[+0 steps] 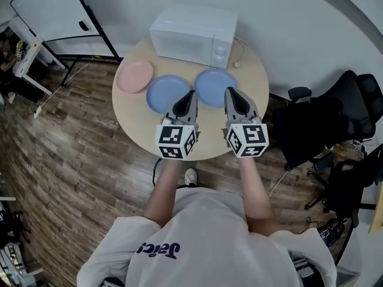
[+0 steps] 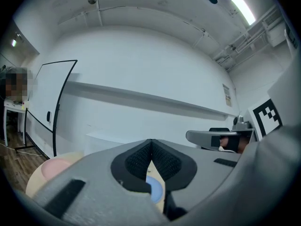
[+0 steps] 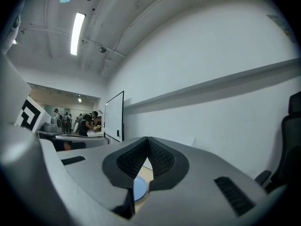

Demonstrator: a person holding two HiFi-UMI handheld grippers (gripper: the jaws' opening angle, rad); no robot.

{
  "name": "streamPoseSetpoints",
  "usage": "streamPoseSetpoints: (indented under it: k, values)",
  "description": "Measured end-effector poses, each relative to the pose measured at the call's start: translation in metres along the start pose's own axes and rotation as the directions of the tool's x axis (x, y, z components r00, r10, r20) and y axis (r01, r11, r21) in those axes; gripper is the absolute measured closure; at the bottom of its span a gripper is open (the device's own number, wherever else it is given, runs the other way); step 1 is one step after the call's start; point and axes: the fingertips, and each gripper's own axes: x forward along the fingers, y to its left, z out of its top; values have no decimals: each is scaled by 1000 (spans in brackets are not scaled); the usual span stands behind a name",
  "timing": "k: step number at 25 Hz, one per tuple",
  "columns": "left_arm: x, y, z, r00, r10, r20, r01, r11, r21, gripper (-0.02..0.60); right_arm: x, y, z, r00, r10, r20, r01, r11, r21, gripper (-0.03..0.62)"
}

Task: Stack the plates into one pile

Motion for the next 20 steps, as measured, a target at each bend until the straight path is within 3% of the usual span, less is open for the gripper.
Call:
streamPoseSetpoints:
  k: [5,9,14,20]
  values:
    - [32,35,-17,998,-18,-56,15,999,-43,567,41,3,-24,998,-31,-62,32,999,13,577]
    - [54,51,-59,988,-17,-155,0,994,-110,568,57,-3,-65,987,-34,-160,38,999,21,577]
    - [86,60,-107,965,-13,-262,-34,984,-175,566,83,-49,-108,966,-64,-251,76,996,38,576]
    - [131,72,-163,924,46,-379,-133,969,-207,566,125,-110,-164,927,-43,-372,68,996,55,574]
